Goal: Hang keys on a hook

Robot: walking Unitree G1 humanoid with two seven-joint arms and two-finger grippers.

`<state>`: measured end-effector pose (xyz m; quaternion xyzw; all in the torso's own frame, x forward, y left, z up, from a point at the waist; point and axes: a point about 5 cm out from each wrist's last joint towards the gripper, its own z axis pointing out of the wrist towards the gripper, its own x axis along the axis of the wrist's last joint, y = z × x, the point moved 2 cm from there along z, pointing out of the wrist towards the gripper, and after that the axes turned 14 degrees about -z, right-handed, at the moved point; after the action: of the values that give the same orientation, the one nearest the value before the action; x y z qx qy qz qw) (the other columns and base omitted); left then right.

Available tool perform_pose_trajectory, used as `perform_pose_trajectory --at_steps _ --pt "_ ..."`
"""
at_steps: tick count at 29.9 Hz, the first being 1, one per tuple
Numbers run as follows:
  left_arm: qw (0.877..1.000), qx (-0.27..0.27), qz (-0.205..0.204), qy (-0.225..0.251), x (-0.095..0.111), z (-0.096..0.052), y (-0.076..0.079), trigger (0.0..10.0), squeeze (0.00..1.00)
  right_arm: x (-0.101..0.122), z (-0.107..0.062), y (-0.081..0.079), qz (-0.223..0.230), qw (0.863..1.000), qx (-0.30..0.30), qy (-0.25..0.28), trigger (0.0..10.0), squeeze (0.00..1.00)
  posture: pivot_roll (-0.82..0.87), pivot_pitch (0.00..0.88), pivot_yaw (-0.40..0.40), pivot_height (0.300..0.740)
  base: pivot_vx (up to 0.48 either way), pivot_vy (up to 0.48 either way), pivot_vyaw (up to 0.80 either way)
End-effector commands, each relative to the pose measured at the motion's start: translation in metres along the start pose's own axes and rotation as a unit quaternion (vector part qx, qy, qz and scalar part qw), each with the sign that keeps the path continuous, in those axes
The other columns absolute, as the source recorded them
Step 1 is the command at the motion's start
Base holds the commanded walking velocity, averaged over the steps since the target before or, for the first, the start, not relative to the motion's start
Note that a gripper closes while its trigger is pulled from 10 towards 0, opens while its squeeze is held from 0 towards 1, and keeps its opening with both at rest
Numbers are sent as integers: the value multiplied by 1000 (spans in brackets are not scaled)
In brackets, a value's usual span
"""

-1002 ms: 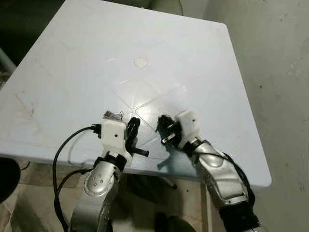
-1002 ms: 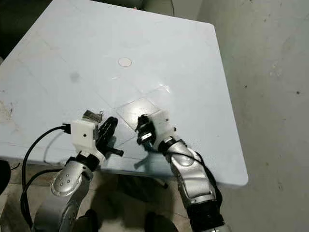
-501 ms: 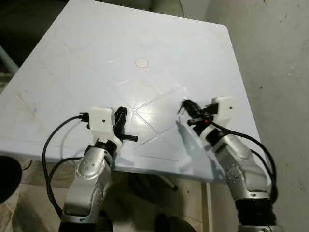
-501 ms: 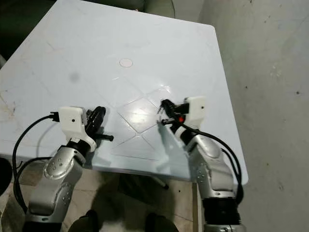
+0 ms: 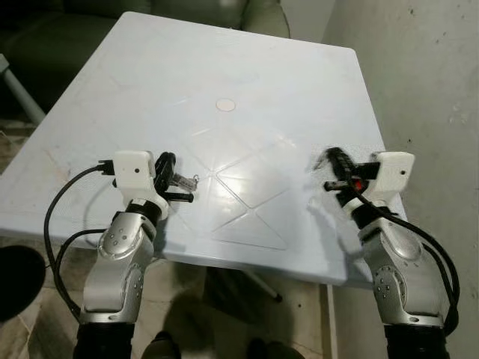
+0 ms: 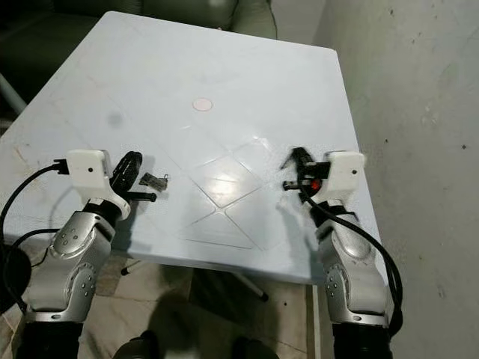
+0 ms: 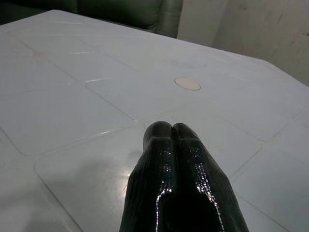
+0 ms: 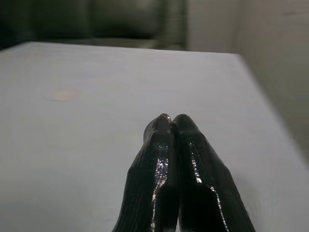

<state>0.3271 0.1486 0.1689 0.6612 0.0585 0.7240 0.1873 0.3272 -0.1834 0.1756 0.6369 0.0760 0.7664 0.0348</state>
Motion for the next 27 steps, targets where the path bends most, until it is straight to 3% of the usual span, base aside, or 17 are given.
perform_pose_trajectory --at_steps 1,5,10,13,16,23,27 --pt "1000 0 0 -7 -5 3 -3 10000 0 -6 -6 4 -3 1000 -17 0 10000 0 -19 122 -65 740 0 0 0" --pt "999 38 -4 -9 -8 6 -19 10000 0 -13 -9 9 -19 998 -51 -25 10000 0 -31 110 -59 740 0 0 0" --pt "1000 19 5 12 2 10 -14 10000 0 -13 -9 9 -30 998 -54 -26 10000 0 -23 103 -51 740 0 0 0" --pt "999 34 5 10 3 11 -18 10000 0 -15 -9 12 -61 995 -67 -29 10000 0 -20 105 -49 740 0 0 0" --pt "999 20 2 32 7 12 -16 10000 0 -10 -8 8 -44 997 -62 -7 10000 0 -17 95 -53 740 0 0 0" --pt "1000 27 2 9 1 17 -21 10000 0 -13 -2 2 -83 995 -52 -29 10000 0 -26 77 -43 740 0 0 0" --pt "1000 17 2 15 5 22 -17 10000 0 -12 0 1 -74 996 -49 -30 10000 0 -25 71 -38 740 0 0 -373"
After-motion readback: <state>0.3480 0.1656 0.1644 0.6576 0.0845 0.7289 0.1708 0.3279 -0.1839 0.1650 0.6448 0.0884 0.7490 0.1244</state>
